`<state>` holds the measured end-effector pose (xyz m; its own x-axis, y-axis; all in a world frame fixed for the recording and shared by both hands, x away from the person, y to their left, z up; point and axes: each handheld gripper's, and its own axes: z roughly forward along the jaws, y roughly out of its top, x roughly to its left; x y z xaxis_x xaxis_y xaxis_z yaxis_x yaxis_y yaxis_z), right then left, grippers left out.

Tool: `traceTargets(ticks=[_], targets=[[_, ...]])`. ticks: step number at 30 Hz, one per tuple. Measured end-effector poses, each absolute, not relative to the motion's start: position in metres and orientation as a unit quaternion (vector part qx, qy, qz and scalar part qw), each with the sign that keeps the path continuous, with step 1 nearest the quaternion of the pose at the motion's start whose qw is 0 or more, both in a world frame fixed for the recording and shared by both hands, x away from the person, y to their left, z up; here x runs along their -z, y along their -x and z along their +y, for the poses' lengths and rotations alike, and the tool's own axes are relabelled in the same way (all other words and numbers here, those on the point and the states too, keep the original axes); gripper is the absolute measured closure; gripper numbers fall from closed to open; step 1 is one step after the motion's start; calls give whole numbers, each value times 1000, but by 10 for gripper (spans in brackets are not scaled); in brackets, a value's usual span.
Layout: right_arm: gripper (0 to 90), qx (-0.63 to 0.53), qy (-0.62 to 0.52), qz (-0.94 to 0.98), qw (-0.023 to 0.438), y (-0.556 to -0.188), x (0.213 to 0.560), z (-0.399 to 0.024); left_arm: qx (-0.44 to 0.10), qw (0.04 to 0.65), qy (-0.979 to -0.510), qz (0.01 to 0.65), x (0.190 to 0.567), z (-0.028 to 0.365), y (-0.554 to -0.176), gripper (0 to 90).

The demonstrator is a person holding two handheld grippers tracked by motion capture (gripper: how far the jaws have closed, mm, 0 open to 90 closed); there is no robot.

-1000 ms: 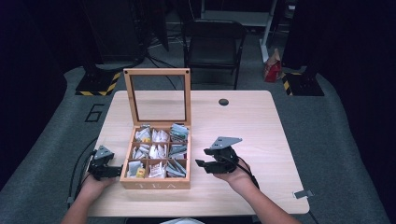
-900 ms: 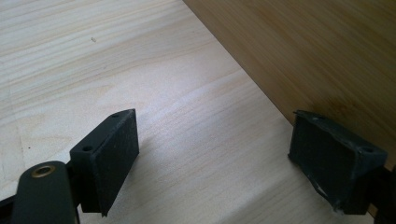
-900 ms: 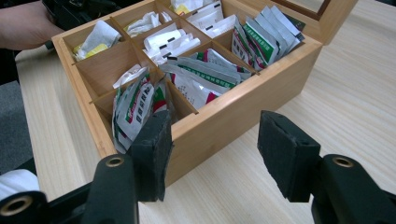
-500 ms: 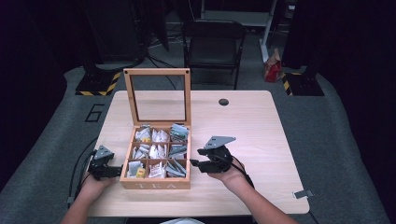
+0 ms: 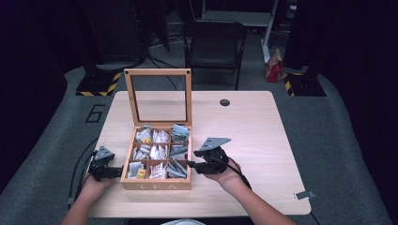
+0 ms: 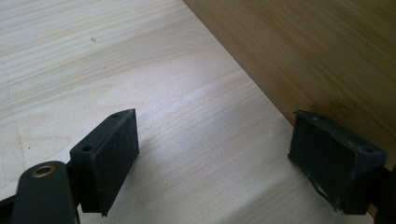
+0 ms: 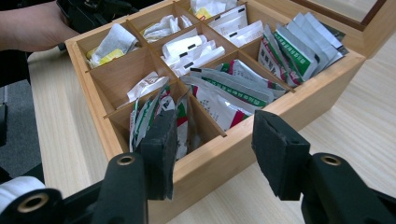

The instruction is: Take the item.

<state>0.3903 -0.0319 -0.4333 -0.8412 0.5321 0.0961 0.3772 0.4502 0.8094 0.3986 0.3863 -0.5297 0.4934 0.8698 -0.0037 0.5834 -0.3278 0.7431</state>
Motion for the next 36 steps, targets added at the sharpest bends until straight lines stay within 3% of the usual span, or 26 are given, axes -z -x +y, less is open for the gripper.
traceTargets(ticks=[19,36], targets=[[598,-443,-249,859,61,-388,447,-10,-203,353,-789,461,530,386,-399,154],[734,-434,-236,868,60,-391,454,-1,-203,352,-789,461,530,386,-399,154]])
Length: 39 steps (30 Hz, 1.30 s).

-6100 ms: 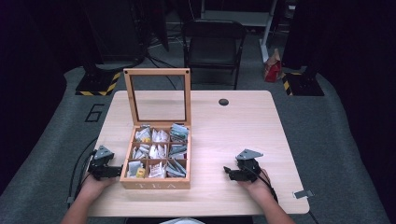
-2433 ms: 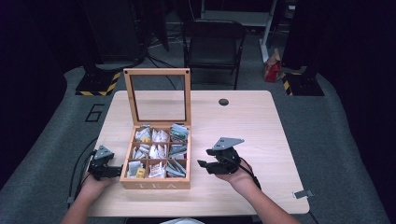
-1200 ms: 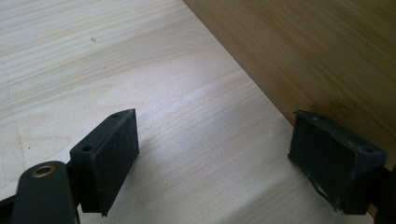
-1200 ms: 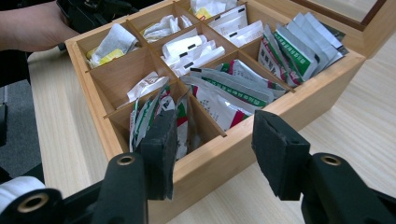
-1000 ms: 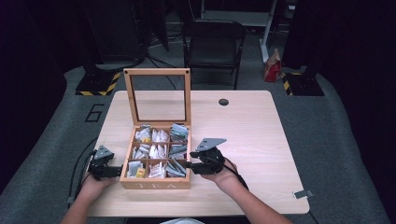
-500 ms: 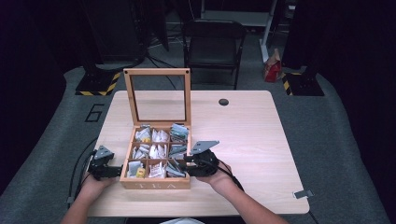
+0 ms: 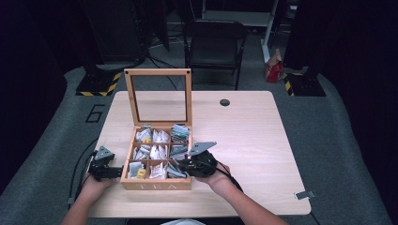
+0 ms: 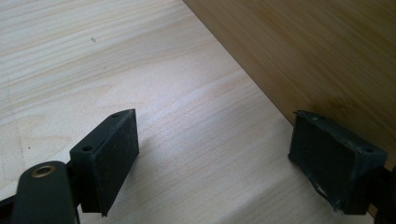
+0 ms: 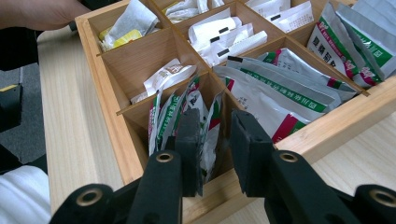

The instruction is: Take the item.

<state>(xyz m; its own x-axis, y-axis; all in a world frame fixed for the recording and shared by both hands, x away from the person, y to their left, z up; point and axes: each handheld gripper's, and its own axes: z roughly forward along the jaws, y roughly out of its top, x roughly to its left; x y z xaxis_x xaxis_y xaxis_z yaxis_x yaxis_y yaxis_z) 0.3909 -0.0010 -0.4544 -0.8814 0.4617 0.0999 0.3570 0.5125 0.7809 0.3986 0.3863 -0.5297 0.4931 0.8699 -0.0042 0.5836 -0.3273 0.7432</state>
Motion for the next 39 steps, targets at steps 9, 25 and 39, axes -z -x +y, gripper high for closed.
traceTargets(ticks=[9,25,39], targets=[[759,-424,-232,873,64,-391,458,5,-203,353,-789,461,530,386,-399,154],[786,-413,-226,880,60,-392,465,16,-203,353,-789,461,530,386,-399,154],[895,-411,-216,883,65,-389,465,18,-203,353,-789,461,530,386,-399,154]])
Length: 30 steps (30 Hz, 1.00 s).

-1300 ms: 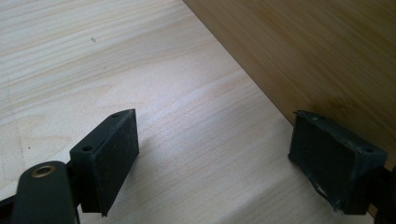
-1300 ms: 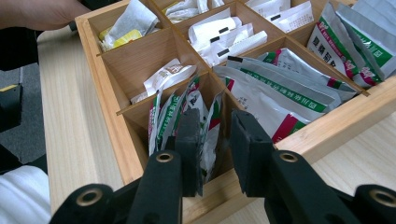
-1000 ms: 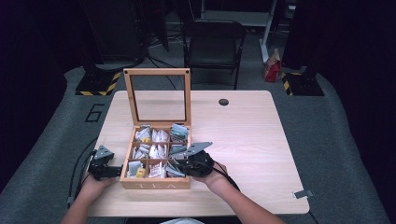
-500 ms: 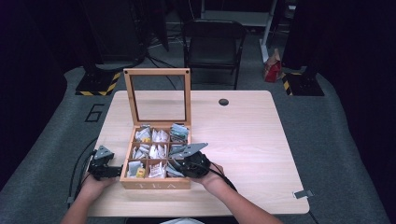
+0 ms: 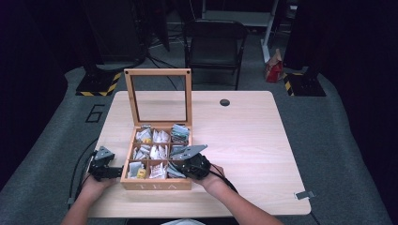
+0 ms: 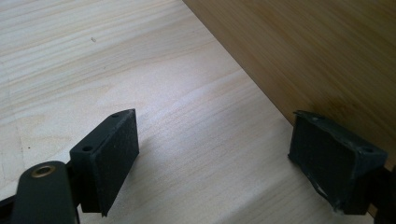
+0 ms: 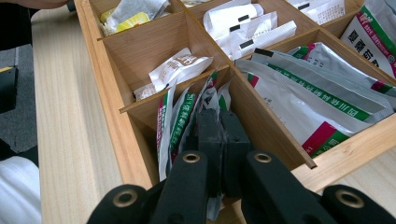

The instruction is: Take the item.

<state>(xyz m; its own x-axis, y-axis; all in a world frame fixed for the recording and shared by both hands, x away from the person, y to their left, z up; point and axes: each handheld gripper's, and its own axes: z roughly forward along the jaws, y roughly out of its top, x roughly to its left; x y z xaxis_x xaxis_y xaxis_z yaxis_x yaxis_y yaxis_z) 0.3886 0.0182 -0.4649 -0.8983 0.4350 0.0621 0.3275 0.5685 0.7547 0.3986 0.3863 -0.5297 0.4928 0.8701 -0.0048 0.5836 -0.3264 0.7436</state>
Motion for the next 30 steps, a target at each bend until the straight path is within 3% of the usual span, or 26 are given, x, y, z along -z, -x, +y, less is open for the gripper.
traceTargets(ticks=[15,30], targets=[[898,-418,-215,880,66,-388,461,17,-203,353,-789,461,530,386,-399,154],[898,-437,-212,872,60,-390,431,11,-203,353,-789,461,530,386,-399,154]])
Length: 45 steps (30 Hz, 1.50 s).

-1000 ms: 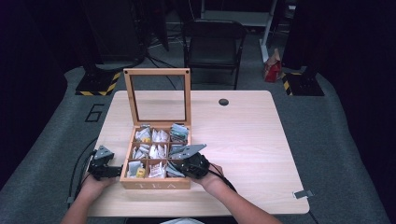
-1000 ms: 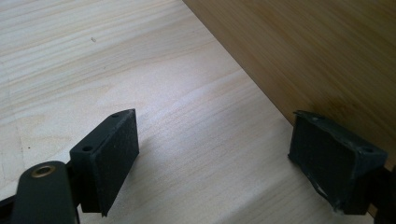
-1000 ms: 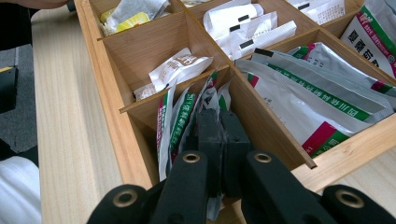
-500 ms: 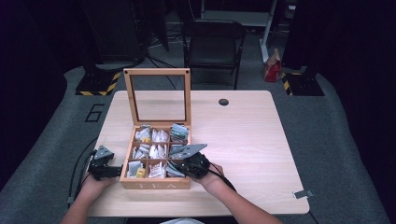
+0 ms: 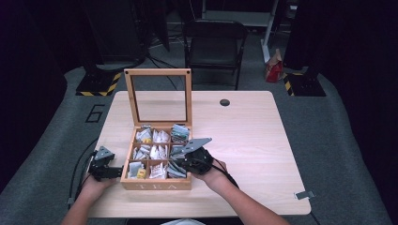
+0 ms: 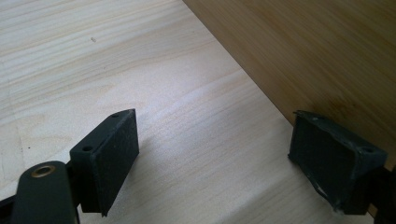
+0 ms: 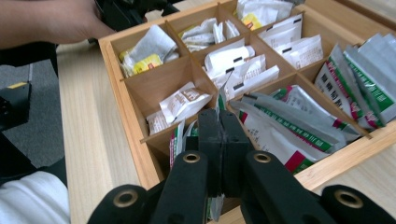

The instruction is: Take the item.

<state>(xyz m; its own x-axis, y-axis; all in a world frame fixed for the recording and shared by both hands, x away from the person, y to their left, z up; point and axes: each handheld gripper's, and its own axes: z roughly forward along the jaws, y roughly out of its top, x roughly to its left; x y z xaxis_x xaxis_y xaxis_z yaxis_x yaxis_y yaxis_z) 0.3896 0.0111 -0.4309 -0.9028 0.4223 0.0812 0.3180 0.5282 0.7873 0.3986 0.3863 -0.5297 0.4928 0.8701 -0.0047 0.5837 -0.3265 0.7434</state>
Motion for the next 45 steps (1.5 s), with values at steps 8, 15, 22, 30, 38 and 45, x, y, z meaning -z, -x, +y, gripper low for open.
traceTargets(ticks=[8,15,22,30,38,45], targets=[[898,-446,-214,867,57,-392,418,7,-203,353,-789,461,530,386,-399,154],[898,-454,-215,863,57,-391,409,5,-203,353,-789,461,530,386,-399,154],[898,-462,-213,859,59,-391,398,2,-203,353,-789,461,530,386,-399,154],[898,-464,-212,858,63,-392,392,-1,-203,353,-789,461,530,386,-399,154],[898,-464,-214,857,65,-392,390,-4,-203,353,-789,461,530,386,-399,154],[897,-466,-212,856,75,-394,388,-10,-203,353,-789,461,530,386,-399,154]])
